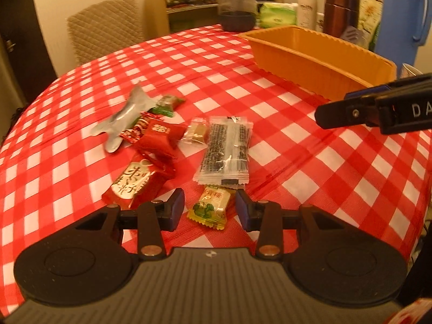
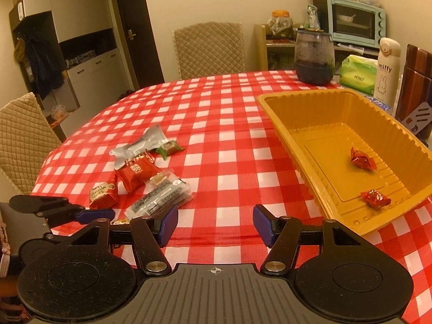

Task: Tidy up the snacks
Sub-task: 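Grasp the yellow-green candy with the left gripper while the right gripper returns to the pile, then close the right gripper on the clear packet of dark sticks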

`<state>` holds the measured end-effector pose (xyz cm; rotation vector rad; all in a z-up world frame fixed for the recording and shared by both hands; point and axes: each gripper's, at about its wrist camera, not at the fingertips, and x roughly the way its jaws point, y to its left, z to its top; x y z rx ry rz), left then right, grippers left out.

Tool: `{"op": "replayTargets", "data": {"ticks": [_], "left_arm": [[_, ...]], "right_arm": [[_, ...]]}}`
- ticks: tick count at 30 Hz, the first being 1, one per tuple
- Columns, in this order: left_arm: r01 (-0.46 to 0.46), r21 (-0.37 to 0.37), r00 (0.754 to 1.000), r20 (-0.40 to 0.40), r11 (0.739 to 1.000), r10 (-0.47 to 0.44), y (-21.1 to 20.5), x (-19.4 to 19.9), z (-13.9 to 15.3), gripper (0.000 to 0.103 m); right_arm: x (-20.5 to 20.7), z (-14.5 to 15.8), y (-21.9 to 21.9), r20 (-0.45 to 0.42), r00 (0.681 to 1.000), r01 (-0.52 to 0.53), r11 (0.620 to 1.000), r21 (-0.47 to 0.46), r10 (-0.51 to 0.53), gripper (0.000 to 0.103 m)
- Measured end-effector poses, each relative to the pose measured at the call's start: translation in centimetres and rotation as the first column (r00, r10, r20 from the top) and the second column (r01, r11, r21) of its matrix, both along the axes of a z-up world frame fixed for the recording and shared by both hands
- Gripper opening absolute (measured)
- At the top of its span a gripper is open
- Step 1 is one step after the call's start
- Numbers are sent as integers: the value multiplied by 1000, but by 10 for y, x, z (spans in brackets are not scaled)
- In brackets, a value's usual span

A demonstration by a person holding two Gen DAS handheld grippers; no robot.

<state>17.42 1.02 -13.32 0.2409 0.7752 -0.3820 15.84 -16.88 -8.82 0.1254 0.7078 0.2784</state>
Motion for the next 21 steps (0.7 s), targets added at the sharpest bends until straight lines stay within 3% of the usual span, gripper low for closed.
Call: {"op": "replayTargets", "data": {"ticks": [3,6,14,21], "left_arm": [[7,-22,1000,-23,1000,-7,1,0,1,23],[-17,-25,999,-42,1000,16,2,-3,3,20],[-174,-79,985,-19,982,173,34,-14,17,20],[-241,-132,970,-17,961,241,53,-7,19,20]], "right_arm": [[2,-1,1,-3,1000,2,1000,2,-2,62],[4,-1,4,-3,1000,-3,1000,6,3,62],[12,-2,27,-16,999,-49,997,52,50,61],[38,-17,56,-90,993,-64,989,133,76,61]]}}
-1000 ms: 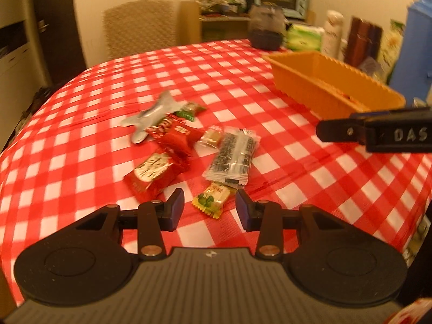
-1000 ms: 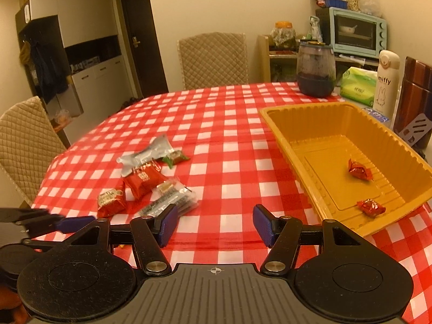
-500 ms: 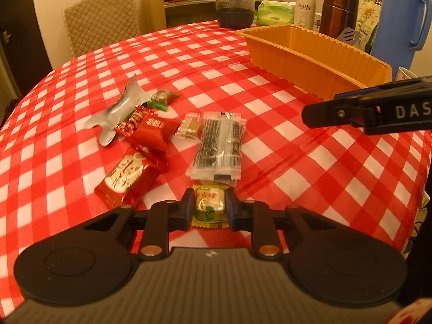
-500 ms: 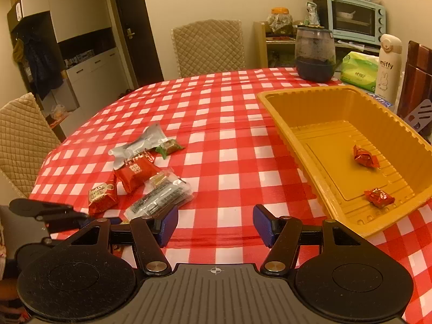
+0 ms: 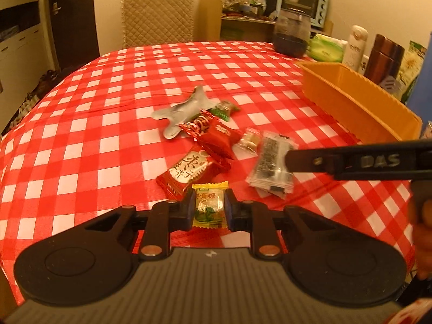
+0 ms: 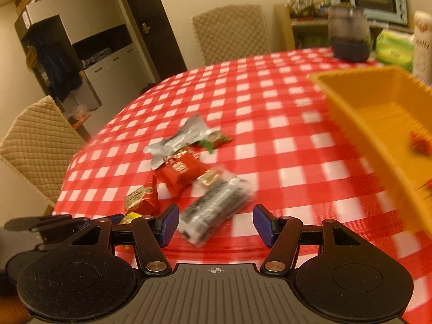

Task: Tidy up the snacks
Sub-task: 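Close the right gripper on the clear packet of dark sticks, then carry both snacks over the orange tray and open the left gripper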

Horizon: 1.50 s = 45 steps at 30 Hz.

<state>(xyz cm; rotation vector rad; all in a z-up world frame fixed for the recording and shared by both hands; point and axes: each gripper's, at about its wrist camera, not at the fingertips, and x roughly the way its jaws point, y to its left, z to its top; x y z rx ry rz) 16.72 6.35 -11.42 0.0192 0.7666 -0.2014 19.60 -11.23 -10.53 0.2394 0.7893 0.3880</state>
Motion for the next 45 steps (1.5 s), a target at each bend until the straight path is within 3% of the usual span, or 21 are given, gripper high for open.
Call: {"op": "replayTargets", "data": {"ticks": [5,11,13,19,31,45], "left_arm": [[-38,-49,999,0,998,38,11,3,-4,20],[-71,-72,997,-9,995,70,20,5,-10,20],[-71,-69,997,-9,995,70,20,5,-11,20],[-49,-55,999,-15,997,48,11,2,-14,20],[-12,54,1000,14,998,11,-10,-4,-22,22],[-82,-4,996,27,997,82,-26,-12,3,20]], "right_arm": [[20,-11,16,-11,1000,17,1000,-24,-18,61],[31,-19,37,14,1000,1,990,-139,1,61],[29,-22,43,23,999,-27,977,-212,33,51],[15,-25,39,39,997,-59,957,-283,73,40],[5,-28,29,48,996,-54,950,-307,73,41],[-12,2,8,118,992,-5,961,-277,39,39]]}}
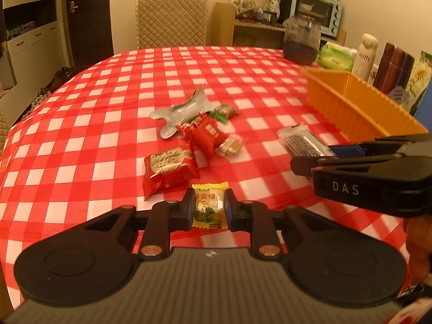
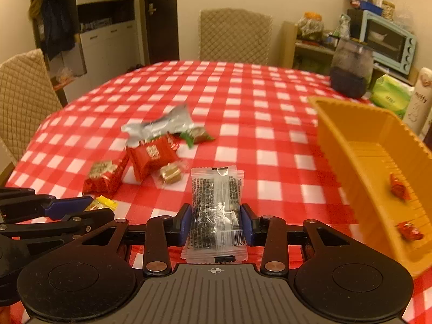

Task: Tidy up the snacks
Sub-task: 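Carry both snacks over the orange tray and open the left gripper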

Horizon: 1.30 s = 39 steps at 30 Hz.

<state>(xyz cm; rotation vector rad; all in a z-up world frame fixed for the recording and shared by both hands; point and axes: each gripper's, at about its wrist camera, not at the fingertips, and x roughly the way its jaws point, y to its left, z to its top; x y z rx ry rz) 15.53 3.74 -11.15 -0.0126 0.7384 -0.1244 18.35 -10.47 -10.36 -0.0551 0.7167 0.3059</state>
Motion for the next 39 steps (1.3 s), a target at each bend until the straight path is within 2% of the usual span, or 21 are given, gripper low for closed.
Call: {"op": "replayTargets", "data": {"ticks": [6,13,27,39], "left_arm": [[-41,-39,999,11,998,41,-18,-14,21,20],[-13,-50,999,42,999,15,-44,-28,47,20],[99,-81,989,115,992,-89,-122,-24,99,20],[223,-88,967,145,971,-209,-189,0,109,20]], "right_arm": [[-22,20,-21,32,999,29,999,37,-30,39],[-44,47,-55,61,994,86,993,76,-91,39],[-54,97,-144,113,966,221,970,101,-232,39],[-48,105,-207,107,942,304,945,122,-317,39]]}}
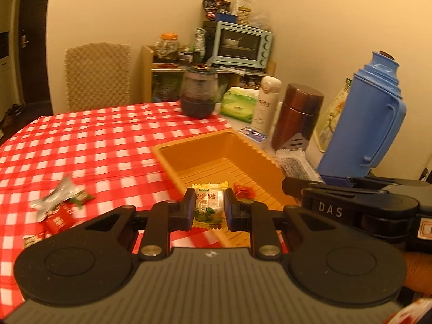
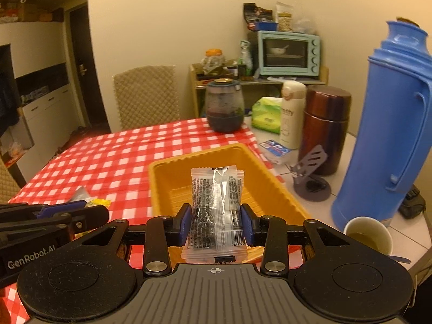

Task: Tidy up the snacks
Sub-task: 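Carry both snacks over the orange tray and open the left gripper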

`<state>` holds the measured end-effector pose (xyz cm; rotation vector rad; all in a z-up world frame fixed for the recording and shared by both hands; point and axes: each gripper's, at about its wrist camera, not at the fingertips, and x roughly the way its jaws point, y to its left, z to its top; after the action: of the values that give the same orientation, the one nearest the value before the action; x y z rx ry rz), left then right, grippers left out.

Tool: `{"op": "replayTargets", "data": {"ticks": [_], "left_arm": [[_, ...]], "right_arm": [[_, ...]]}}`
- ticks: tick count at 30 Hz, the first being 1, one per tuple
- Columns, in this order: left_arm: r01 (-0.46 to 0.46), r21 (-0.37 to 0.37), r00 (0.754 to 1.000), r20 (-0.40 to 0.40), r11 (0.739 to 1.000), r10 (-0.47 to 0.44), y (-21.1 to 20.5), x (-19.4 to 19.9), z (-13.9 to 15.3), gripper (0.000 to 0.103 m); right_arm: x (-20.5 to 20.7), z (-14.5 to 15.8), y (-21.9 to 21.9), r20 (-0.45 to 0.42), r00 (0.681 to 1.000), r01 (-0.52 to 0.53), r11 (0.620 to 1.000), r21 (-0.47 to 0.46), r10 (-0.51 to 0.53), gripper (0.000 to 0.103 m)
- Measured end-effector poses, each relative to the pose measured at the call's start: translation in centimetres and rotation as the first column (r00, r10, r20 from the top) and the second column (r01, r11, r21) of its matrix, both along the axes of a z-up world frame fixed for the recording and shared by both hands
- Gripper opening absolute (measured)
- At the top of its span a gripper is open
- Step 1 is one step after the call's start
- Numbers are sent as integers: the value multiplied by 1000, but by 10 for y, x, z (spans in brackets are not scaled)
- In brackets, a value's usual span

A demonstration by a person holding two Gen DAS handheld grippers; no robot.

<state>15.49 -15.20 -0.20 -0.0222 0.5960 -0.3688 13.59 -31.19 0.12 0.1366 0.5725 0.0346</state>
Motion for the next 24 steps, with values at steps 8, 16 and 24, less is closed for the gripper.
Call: {"op": "replayTargets", "data": {"ticks": [8,16,24], "left_arm": [[40,1,999,-10,999,-40,-25,17,-9,20],[59,-4,998,-24,998,-59,-37,34,-19,20],[74,9,997,-40,997,-73,-44,50,-32,20]], "right_arm": [[13,-6,-21,-13,1000,23,1000,2,-23,39],[27,-15,-35,-38,999,27,1000,14,-26,39],[42,-28,-42,-66,997,31,999,16,-30,39]]}}
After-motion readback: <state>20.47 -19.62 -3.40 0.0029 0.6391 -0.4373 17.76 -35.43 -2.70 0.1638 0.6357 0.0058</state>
